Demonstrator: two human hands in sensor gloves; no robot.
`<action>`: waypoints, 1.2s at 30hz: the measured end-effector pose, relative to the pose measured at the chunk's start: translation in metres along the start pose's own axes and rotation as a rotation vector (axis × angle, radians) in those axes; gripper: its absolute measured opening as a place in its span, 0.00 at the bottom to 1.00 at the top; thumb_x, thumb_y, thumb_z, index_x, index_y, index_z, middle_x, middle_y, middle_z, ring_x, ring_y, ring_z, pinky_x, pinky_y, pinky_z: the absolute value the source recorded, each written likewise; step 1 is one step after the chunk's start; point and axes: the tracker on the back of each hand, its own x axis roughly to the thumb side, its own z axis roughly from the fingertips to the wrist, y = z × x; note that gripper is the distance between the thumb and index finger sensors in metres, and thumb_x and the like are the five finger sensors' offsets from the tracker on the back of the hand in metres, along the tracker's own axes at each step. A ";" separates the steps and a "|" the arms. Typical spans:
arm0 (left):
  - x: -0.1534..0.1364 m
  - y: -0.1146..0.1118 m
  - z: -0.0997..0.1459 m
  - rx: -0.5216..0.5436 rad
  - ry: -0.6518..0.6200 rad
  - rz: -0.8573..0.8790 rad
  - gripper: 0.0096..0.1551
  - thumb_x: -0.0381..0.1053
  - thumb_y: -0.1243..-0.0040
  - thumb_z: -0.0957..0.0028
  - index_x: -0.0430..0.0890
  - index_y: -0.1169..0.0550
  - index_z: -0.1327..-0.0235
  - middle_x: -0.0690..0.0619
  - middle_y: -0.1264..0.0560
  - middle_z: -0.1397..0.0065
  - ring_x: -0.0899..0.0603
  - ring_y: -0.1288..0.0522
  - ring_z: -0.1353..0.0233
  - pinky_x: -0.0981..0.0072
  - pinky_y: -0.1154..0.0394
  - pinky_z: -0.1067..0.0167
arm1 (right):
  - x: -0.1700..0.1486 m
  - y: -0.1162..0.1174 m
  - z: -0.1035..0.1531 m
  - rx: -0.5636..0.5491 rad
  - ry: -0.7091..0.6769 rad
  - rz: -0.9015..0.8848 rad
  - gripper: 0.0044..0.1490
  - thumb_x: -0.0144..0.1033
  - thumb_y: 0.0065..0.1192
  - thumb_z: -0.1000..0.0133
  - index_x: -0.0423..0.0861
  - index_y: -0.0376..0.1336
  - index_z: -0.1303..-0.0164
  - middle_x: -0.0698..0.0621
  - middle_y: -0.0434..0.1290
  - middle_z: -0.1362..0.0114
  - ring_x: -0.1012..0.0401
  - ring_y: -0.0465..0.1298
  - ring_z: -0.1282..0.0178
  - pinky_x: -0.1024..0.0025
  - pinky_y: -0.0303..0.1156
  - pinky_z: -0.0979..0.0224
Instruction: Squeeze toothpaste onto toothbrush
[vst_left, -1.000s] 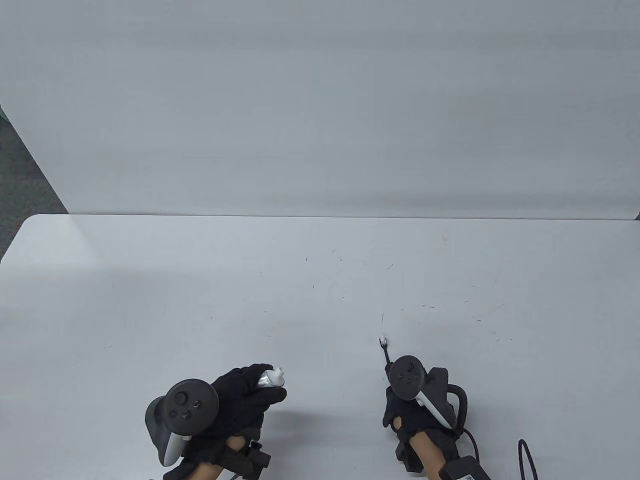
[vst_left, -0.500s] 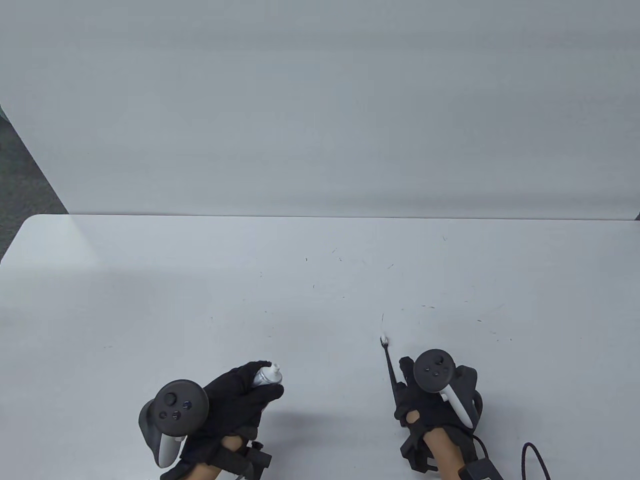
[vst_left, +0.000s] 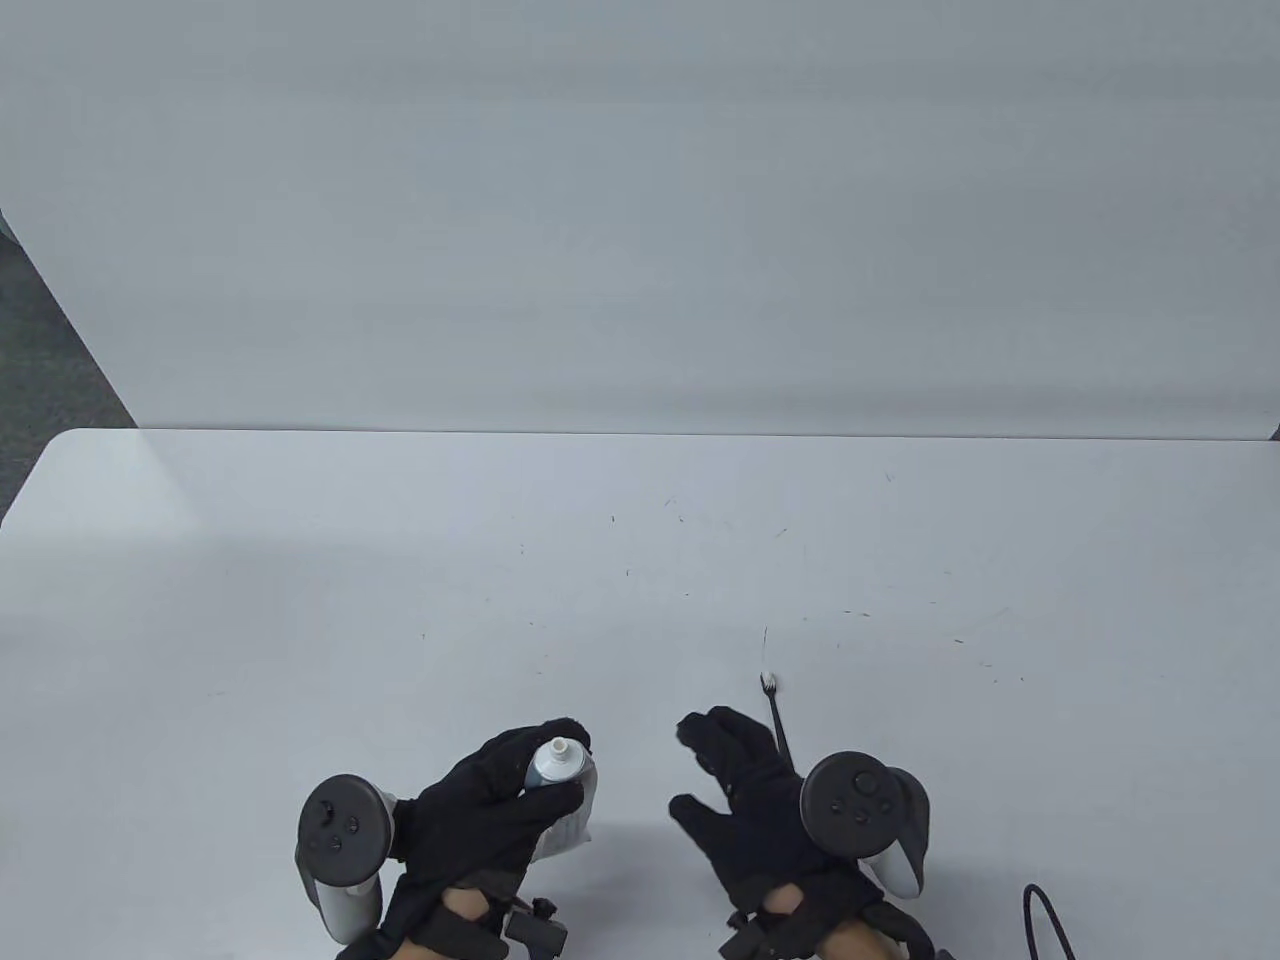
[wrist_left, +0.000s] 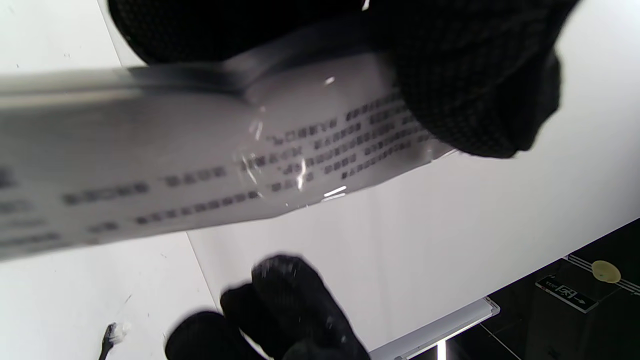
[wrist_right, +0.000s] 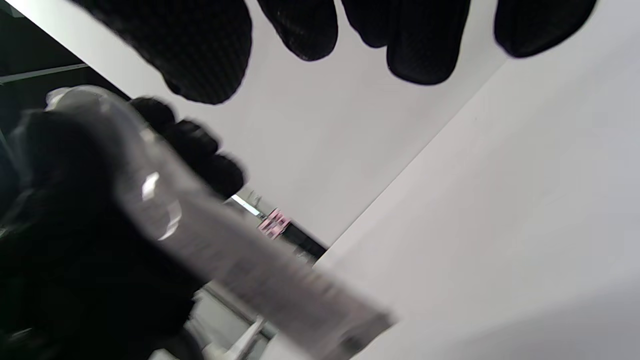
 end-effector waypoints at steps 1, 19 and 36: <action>-0.001 -0.003 0.000 -0.010 -0.002 0.023 0.36 0.60 0.21 0.68 0.53 0.14 0.42 0.50 0.19 0.32 0.36 0.24 0.30 0.36 0.29 0.36 | 0.002 0.007 0.000 0.019 -0.007 -0.032 0.48 0.46 0.68 0.53 0.41 0.54 0.26 0.37 0.51 0.21 0.37 0.63 0.26 0.23 0.59 0.35; -0.002 -0.025 0.001 -0.186 -0.013 0.206 0.36 0.60 0.24 0.64 0.53 0.16 0.39 0.49 0.29 0.22 0.35 0.32 0.28 0.37 0.34 0.34 | 0.009 0.043 -0.001 0.061 -0.112 -0.151 0.42 0.42 0.70 0.55 0.33 0.61 0.37 0.37 0.58 0.24 0.37 0.66 0.28 0.26 0.62 0.35; -0.023 0.054 -0.030 -0.047 0.165 -0.795 0.31 0.56 0.31 0.51 0.50 0.22 0.33 0.40 0.30 0.23 0.31 0.28 0.29 0.32 0.33 0.34 | 0.006 -0.026 0.011 -0.292 -0.087 -0.078 0.40 0.44 0.73 0.57 0.40 0.62 0.37 0.37 0.68 0.32 0.38 0.74 0.38 0.36 0.73 0.41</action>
